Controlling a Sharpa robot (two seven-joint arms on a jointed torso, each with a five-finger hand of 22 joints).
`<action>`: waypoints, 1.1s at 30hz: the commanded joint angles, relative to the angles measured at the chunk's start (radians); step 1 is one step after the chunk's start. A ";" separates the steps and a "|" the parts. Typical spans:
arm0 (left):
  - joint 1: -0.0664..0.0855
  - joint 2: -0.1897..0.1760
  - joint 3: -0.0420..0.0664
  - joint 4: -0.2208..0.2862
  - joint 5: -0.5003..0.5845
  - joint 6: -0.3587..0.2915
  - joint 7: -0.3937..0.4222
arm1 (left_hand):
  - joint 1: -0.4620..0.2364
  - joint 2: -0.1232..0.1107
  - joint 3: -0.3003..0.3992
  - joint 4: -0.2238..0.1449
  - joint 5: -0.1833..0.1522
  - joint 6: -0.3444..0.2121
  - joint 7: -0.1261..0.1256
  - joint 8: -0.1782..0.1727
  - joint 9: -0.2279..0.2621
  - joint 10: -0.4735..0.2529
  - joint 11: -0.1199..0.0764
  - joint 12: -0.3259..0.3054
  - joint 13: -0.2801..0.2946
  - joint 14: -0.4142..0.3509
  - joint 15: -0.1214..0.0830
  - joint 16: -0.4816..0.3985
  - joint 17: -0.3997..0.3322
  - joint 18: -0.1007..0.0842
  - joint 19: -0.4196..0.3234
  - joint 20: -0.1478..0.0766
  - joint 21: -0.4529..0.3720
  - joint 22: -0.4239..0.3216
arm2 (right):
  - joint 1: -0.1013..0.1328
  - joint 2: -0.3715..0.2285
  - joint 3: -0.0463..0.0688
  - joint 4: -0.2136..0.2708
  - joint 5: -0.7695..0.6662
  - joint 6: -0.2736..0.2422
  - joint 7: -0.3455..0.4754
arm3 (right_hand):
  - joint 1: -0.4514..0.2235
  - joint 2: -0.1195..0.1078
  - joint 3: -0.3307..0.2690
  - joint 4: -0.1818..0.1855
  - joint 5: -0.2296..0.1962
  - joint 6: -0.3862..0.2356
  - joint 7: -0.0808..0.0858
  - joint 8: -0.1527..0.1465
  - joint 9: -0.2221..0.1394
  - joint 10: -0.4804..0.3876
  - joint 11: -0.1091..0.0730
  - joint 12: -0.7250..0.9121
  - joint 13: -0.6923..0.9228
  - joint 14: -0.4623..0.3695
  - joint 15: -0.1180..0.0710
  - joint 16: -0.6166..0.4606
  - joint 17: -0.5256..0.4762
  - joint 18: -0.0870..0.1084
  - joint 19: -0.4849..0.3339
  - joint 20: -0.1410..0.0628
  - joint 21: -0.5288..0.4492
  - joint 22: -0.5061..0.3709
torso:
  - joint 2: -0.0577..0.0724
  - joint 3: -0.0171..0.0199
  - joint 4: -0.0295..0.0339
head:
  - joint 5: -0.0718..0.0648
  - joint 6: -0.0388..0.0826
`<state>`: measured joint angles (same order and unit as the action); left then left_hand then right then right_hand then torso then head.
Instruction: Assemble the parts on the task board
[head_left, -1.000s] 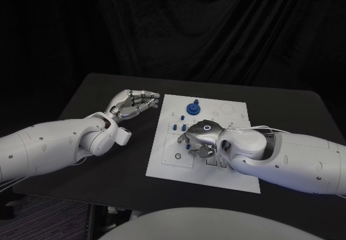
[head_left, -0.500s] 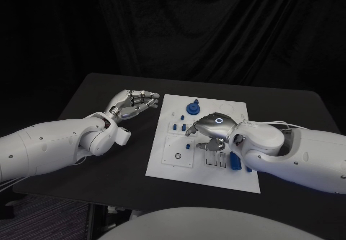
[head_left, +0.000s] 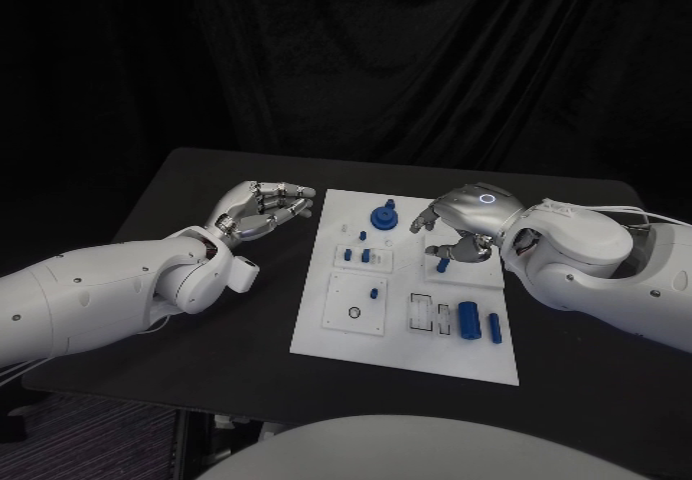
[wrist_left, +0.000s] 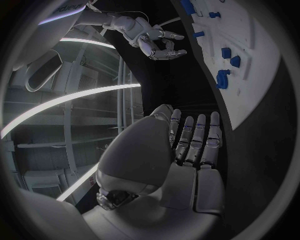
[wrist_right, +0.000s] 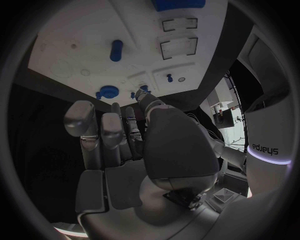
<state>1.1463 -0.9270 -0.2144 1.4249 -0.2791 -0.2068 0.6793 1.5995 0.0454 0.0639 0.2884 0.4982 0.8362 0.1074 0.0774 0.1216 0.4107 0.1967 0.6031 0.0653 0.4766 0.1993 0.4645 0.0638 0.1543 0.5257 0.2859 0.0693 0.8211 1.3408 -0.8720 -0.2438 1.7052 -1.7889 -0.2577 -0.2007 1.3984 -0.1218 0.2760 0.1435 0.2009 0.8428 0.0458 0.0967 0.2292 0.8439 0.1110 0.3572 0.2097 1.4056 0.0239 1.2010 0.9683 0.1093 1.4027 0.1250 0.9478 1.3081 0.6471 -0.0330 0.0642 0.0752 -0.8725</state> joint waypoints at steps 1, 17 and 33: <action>-0.002 0.002 0.001 0.001 0.006 0.010 0.114 | -0.001 0.006 -0.006 -0.001 -0.004 -0.005 0.004 0.001 -0.001 -0.006 0.003 0.003 -0.001 -0.001 0.005 0.001 0.000 -0.004 -0.006 0.001 -0.004 -0.002 | 0.000 -0.008 -0.002 -0.010 0.007 0.022 -0.046 | -0.016 -0.004 -0.004 0.009 -0.001 0.008 -0.001 -0.001 -0.005 0.013 -0.004 0.005 -0.003 0.016 -0.005 -0.003 0.000 -0.001 0.014 -0.004 0.019 0.117 | 0.001 -0.0008 -0.0011 | -0.001 0.000; -0.017 0.000 0.001 0.001 0.006 0.016 0.111 | -0.006 0.017 -0.007 0.002 -0.001 -0.004 0.005 0.003 -0.002 -0.007 0.006 0.004 -0.001 -0.003 0.004 0.002 0.000 -0.004 -0.006 0.001 -0.003 -0.005 | -0.040 -0.010 -0.004 -0.041 0.008 0.077 -0.054 | -0.069 -0.012 -0.020 0.047 0.011 0.064 -0.008 -0.007 -0.022 0.138 -0.038 0.001 -0.014 0.053 -0.036 -0.023 -0.013 -0.007 0.047 -0.034 0.050 0.120 | 0.002 0.0010 0.0002 | -0.018 0.000; -0.025 -0.004 0.001 0.002 0.006 0.019 0.109 | -0.009 0.020 -0.007 0.003 0.000 -0.004 0.006 0.003 -0.002 -0.008 0.007 0.005 -0.001 -0.003 0.005 0.002 0.000 -0.005 -0.006 0.001 -0.003 -0.006 | -0.061 0.008 -0.004 -0.069 0.008 0.114 -0.047 | -0.059 -0.011 -0.012 0.041 0.009 0.093 -0.007 -0.001 -0.018 0.150 -0.040 -0.017 -0.018 0.055 -0.038 -0.034 -0.023 -0.007 0.047 -0.038 0.042 0.118 | 0.002 0.0002 0.0010 | -0.013 0.000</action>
<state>1.1231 -0.9307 -0.2144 1.4241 -0.2791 -0.2006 0.6794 1.5886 0.0563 0.0611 0.2911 0.4982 0.8362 0.1074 0.0774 0.1206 0.4071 0.2001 0.6031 0.0653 0.4773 0.1985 0.4646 0.0638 0.1544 0.5257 0.2859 0.0693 0.8163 1.2833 -0.8644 -0.2482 1.6381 -1.7783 -0.1662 -0.2368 1.3366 -0.1341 0.2598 0.1845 0.2086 0.9305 0.0405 0.0901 0.2109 0.9882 0.0696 0.3418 0.1934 1.4547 -0.0125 1.1697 0.9455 0.1093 1.4476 0.0946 0.9916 1.3078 0.6493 -0.0325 0.0644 0.0617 -0.8725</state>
